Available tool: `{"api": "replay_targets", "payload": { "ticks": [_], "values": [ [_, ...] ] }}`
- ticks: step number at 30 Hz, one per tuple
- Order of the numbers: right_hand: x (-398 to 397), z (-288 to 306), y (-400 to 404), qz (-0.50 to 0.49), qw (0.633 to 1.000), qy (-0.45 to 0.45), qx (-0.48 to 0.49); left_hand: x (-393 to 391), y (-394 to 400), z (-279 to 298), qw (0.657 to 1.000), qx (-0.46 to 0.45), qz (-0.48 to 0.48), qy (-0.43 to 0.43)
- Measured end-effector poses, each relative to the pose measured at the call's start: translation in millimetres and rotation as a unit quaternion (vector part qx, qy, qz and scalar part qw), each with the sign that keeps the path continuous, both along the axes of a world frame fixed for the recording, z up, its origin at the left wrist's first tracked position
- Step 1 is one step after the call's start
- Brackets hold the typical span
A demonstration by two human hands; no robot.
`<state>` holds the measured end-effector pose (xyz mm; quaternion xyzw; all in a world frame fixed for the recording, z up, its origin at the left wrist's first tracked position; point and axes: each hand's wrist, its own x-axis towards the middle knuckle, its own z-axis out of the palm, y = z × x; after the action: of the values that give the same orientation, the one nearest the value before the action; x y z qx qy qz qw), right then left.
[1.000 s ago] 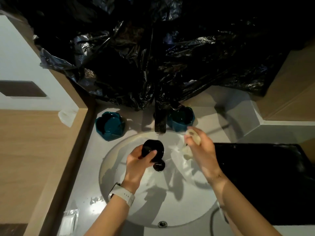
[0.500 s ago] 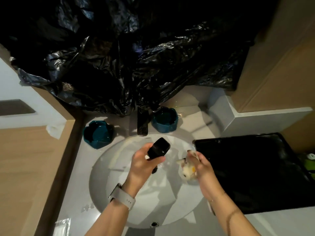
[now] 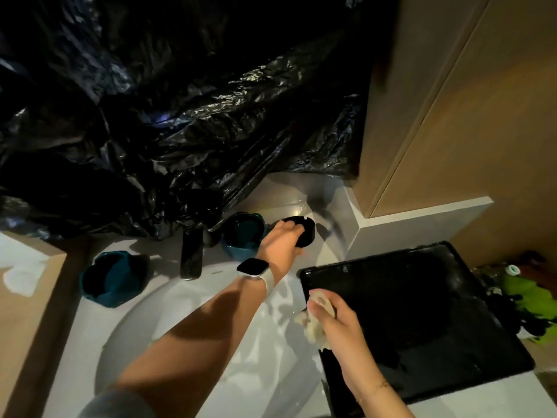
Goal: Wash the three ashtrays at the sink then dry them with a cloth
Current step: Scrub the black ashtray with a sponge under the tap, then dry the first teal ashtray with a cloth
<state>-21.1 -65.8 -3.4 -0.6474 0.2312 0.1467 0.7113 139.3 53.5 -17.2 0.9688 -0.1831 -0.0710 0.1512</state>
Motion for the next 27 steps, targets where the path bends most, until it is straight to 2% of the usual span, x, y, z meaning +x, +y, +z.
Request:
{"api": "replay_targets", "payload": {
  "ticks": [3, 9, 12, 13, 15, 17, 18, 21, 22, 24, 25, 27],
  "values": [
    [7, 0, 0, 0.005, 1.0, 0.006, 0.011, 7, -2, -14, 0.998, 0.061, 0.023, 0.006],
    [20, 2, 3, 0.015, 0.999, 0.005, 0.027, 14, 1, -29, 0.996, 0.084, 0.03, 0.004],
    [23, 3, 5, 0.016, 0.999, 0.011, 0.048, 11, -1, -36, 0.993, 0.114, 0.028, -0.023],
    [24, 2, 5, 0.015, 0.999, 0.012, 0.049, 8, 0, -33, 0.994, 0.106, 0.021, -0.032],
    [24, 2, 5, 0.01, 0.999, 0.008, 0.051, 1, 6, -25, 0.992, 0.043, -0.001, -0.121],
    [26, -5, 3, 0.016, 0.999, 0.007, 0.04, -16, 17, -11, 0.981, -0.071, 0.046, -0.176],
    [26, -9, 4, 0.018, 0.999, 0.015, 0.04, -29, 24, -8, 0.974, -0.128, 0.077, -0.171],
    [37, -17, 9, 0.041, 0.993, 0.07, 0.08, -74, 50, -5, 0.957, -0.217, 0.182, -0.07],
    [39, -19, 9, 0.068, 0.991, 0.073, 0.094, -87, 57, -3, 0.93, -0.282, 0.236, 0.001],
    [39, -18, 13, 0.14, 0.985, 0.043, 0.093, -107, 69, 2, 0.838, -0.415, 0.315, 0.163],
    [36, -15, 16, 0.171, 0.982, 0.014, 0.075, -115, 74, 2, 0.814, -0.429, 0.328, 0.214],
    [33, -18, 25, 0.229, 0.973, -0.04, 0.002, -129, 84, 2, 0.788, -0.433, 0.329, 0.29]
  ]
}}
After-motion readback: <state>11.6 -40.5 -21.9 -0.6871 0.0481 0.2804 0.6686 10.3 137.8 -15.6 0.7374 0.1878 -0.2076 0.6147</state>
